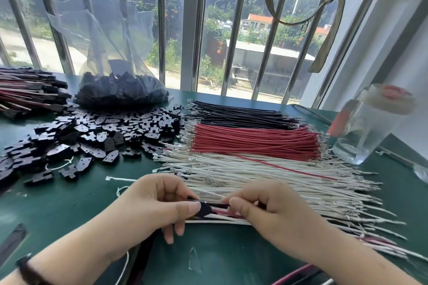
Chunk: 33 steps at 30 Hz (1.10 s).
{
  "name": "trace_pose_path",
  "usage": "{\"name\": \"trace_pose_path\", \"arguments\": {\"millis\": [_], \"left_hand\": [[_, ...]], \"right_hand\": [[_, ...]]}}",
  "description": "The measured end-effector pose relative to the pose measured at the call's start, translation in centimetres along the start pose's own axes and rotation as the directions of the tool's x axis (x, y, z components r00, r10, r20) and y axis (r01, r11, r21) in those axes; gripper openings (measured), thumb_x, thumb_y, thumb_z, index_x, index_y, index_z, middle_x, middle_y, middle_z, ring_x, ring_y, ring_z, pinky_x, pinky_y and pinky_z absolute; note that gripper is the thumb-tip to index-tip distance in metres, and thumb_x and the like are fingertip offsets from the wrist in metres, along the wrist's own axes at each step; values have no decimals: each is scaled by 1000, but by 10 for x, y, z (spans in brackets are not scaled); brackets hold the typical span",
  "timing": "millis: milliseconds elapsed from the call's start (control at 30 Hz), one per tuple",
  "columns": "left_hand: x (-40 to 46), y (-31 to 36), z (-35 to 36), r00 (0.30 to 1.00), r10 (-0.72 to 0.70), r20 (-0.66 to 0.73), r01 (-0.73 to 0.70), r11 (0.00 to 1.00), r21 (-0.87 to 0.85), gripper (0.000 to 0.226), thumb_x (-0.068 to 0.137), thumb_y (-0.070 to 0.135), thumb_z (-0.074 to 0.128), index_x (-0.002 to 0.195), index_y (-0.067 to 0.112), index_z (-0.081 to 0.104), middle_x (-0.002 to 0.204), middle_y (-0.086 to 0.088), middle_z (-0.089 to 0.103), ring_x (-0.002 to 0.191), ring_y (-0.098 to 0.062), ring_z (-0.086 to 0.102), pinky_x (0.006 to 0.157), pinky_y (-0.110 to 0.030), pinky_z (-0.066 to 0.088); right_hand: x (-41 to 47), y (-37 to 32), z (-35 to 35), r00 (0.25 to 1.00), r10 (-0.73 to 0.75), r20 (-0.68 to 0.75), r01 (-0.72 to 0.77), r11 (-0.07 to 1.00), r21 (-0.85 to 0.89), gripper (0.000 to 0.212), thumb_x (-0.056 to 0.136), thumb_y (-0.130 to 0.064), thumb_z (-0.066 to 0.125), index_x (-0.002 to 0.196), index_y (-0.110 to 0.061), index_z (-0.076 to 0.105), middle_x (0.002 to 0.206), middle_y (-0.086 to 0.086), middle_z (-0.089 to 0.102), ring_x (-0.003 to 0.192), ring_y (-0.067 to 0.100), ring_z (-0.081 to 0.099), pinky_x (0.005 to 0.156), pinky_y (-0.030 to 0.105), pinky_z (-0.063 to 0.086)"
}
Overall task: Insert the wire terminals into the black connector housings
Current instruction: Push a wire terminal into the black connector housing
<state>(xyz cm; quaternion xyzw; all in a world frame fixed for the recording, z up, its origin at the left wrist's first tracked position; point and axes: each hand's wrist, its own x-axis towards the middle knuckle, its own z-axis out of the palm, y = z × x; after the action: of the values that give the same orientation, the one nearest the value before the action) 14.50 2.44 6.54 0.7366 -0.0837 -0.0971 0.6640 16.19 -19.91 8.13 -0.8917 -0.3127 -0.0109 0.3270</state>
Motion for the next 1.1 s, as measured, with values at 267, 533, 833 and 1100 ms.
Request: {"name": "trace_pose_path", "arguments": {"millis": [267, 533, 833, 1100], "left_hand": [[1, -3, 3, 999, -20, -30, 20, 1000, 6, 13, 62, 24, 74, 70, 16, 70, 48, -11, 59, 44, -22, 50, 40, -25, 44], [1, -5, 5, 999, 28, -18, -28, 999, 34, 16, 63, 24, 75, 74, 14, 69, 51, -10, 61, 44, -22, 51, 42, -25, 45], [-16, 13, -21, 922, -55, 383, 44, 998, 37, 42, 69, 59, 72, 78, 18, 71, 66, 5, 66, 54, -6, 53, 50, -14, 36], [6, -2, -42, 877, 221, -426, 17, 872, 489, 33, 73, 63, 44, 73, 38, 66, 69, 7, 69, 49, -2, 54, 47, -16, 44]], "right_hand": [[3, -4, 9, 997, -62, -54, 58, 995, -85, 12, 84, -37, 59, 95, -32, 62, 78, -13, 64, 71, 8, 56, 60, 24, 43], [7, -9, 0, 995, -91, -49, 90, 996, -14, 19, 85, -36, 61, 77, -20, 68, 65, -6, 64, 62, 9, 57, 58, 25, 45], [-4, 10, -32, 857, 135, 497, -245, 955, 165, 12, 87, -29, 64, 81, -22, 72, 79, -13, 66, 73, -3, 62, 65, 3, 38], [10, 11, 28, 981, 191, -17, -190, 958, -213, 13, 72, -39, 74, 64, -33, 66, 51, -21, 52, 52, -5, 51, 54, 8, 38]]}}
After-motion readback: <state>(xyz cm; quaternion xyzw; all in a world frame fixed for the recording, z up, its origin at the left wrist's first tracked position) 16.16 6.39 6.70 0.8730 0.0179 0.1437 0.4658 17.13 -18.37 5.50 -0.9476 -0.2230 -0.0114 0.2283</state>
